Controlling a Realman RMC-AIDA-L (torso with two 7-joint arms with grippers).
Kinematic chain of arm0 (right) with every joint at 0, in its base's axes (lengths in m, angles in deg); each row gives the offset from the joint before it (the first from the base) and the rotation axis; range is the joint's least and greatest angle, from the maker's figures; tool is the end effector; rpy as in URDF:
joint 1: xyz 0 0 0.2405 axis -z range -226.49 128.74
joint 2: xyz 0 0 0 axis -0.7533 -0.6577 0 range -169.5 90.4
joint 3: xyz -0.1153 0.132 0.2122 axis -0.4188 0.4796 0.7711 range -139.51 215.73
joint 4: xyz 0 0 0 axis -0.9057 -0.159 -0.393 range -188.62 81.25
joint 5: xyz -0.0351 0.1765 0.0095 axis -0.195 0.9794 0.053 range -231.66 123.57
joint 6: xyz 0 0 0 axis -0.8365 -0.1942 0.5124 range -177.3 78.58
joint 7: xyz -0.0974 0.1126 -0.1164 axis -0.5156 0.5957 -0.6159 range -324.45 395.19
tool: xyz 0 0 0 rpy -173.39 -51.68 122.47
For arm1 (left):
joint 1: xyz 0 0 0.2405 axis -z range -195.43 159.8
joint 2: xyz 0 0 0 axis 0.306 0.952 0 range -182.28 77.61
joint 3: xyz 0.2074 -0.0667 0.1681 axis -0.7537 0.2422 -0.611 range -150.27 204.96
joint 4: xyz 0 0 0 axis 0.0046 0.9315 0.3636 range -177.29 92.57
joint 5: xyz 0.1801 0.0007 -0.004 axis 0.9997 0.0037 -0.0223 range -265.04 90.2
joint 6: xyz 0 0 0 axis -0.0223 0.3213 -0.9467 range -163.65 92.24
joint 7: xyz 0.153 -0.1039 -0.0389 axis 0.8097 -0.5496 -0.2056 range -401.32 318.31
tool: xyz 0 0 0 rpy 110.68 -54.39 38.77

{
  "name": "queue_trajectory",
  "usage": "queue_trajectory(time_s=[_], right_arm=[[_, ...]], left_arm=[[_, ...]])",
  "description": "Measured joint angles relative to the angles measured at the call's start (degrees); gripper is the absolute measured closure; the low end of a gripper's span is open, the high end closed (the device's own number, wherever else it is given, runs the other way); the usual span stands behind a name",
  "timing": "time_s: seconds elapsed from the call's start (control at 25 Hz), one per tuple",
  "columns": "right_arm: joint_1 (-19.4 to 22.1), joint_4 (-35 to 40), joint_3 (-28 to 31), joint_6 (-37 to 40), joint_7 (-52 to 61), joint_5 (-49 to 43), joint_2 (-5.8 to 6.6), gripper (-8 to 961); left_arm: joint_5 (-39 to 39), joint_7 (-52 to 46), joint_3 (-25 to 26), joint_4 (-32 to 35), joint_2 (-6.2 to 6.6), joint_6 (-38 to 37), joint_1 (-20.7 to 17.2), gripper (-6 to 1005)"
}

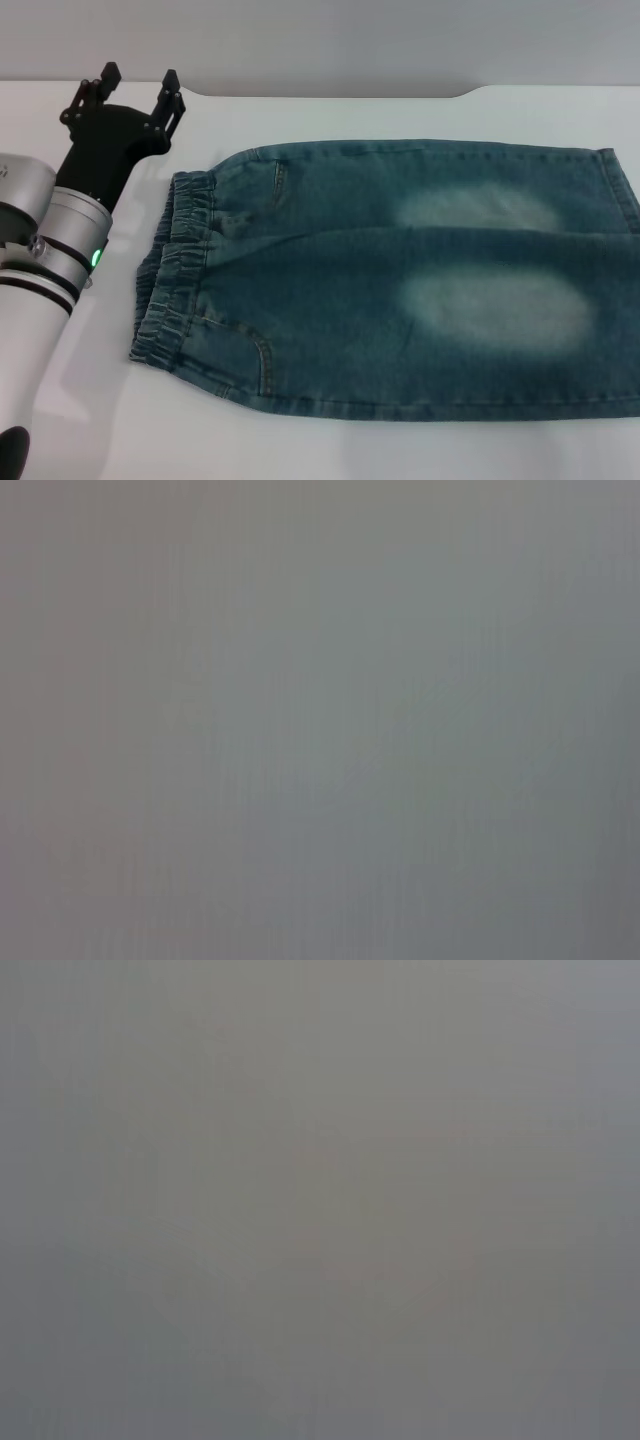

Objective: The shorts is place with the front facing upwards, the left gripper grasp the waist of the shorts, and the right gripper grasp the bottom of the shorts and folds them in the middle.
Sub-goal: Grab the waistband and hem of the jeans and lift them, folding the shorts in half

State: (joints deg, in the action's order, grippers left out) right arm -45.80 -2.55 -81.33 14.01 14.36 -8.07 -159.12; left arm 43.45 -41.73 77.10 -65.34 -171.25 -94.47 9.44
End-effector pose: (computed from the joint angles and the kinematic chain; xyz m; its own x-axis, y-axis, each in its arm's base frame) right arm 0.3046 0.2876 0.0401 0.7424 0.2011 -0.6390 -0.6693 0.1836 -0.7199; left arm -0.2561 0.3976 -0.0312 0.6868 -0.0878 0.7215 0.6902 -0.2324 -0.6853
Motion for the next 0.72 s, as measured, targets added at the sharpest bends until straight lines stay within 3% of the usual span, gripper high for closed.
queue_trajectory(time_s=[0.36,0.4,0.48,0.56,0.68,0.72], right_arm=[[0.53,0.78,-0.40,-1.11,0.00,0.15,-0.08,135],[1.34,4.02,0.62,-6.18,-0.24,1.47,0.06,135],[1.78,5.97,1.51,-9.13,-0.60,2.13,0.17,135],[3.40,12.27,5.42,-19.69,-3.25,2.90,0.20,134],[6.21,22.72,12.74,-37.73,-7.21,3.02,-0.08,134],[6.80,25.84,15.10,-43.55,-7.27,3.03,-0.09,134]], left_arm=[[0.01,0.02,-1.30,-0.05,0.09,-0.71,-0.85,304],[0.01,0.02,-1.30,-0.05,0.09,-0.71,-0.85,304],[0.01,-0.22,-2.18,-1.29,0.38,0.70,-1.10,304],[0.01,-0.22,-2.18,-1.29,0.38,0.70,-1.10,304],[0.40,2.44,-0.25,-11.31,2.61,10.43,-3.41,304],[0.40,2.44,-0.25,-11.31,2.61,10.43,-3.41,304]])
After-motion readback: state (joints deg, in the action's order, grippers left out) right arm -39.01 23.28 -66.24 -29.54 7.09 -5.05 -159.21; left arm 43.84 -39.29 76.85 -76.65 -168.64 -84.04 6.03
